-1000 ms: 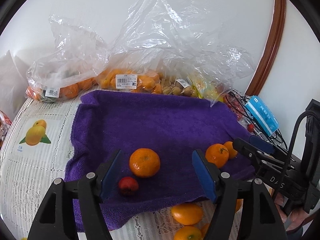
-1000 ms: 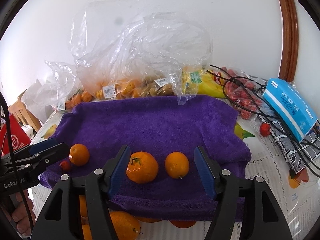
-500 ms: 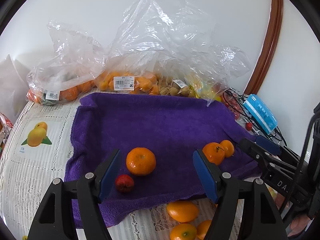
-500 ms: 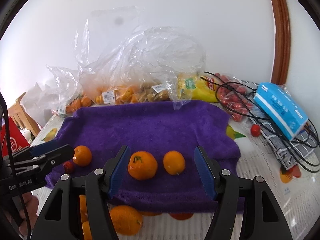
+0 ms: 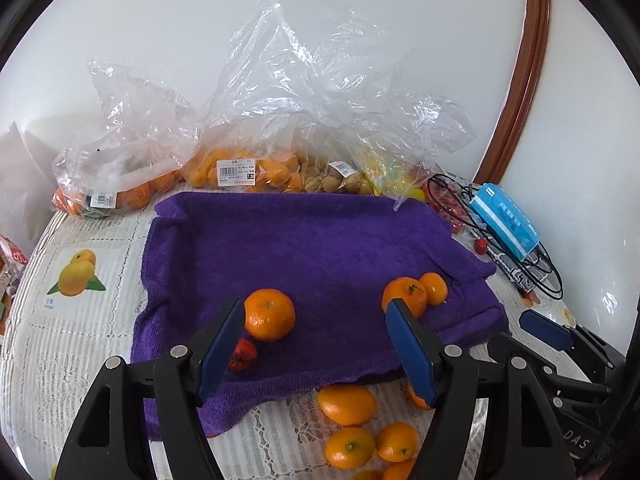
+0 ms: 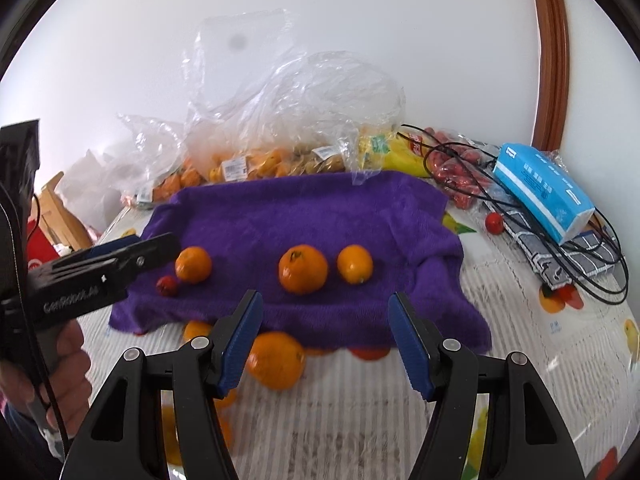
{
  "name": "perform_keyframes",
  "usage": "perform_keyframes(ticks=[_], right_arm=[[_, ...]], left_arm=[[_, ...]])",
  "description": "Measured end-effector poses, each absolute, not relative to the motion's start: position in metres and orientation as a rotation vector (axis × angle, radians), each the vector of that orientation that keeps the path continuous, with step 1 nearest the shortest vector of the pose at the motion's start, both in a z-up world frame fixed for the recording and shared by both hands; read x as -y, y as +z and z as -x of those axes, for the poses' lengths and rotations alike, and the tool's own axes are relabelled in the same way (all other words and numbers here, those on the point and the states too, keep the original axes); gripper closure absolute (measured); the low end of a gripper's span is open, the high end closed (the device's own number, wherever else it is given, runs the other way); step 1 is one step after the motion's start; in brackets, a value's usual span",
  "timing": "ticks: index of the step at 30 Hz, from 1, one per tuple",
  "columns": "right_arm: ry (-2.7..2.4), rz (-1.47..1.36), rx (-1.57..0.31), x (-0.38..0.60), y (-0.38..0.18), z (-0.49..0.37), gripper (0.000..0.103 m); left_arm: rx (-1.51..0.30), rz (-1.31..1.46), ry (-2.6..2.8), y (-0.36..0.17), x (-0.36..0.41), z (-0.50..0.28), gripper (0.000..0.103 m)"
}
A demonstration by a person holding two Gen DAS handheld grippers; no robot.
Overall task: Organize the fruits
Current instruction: 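Grasp a large orange on the tablecloth with the right tool while the left tool moves toward another orange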
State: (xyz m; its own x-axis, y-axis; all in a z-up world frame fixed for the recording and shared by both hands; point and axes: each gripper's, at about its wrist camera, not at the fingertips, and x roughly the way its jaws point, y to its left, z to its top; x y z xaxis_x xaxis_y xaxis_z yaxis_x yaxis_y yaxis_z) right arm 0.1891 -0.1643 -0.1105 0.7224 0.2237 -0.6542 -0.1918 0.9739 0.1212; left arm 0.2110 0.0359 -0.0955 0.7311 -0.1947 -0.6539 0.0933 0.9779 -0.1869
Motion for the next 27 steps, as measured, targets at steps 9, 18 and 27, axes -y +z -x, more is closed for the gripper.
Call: perform_keyframes(ticks=[9, 18, 27], right_arm=[[0.241, -0.059, -0.742, 0.160, -0.115, -0.164, 0.044], [0.243, -0.053, -0.753, 0.157, -0.117, -0.149, 0.048], [0.273, -0.071, -0.772, 0.156, -0.124, -0.149, 0.049]], left_arm=[[-0.785, 0.156, -0.136, -0.103, -0.050, -0.186, 0.029], [-0.783, 0.154, -0.091, -0.100, -0.065, -0.160, 0.026], [-0.806, 0.195, -0.063, -0.112, -0.084, -0.145, 0.026]])
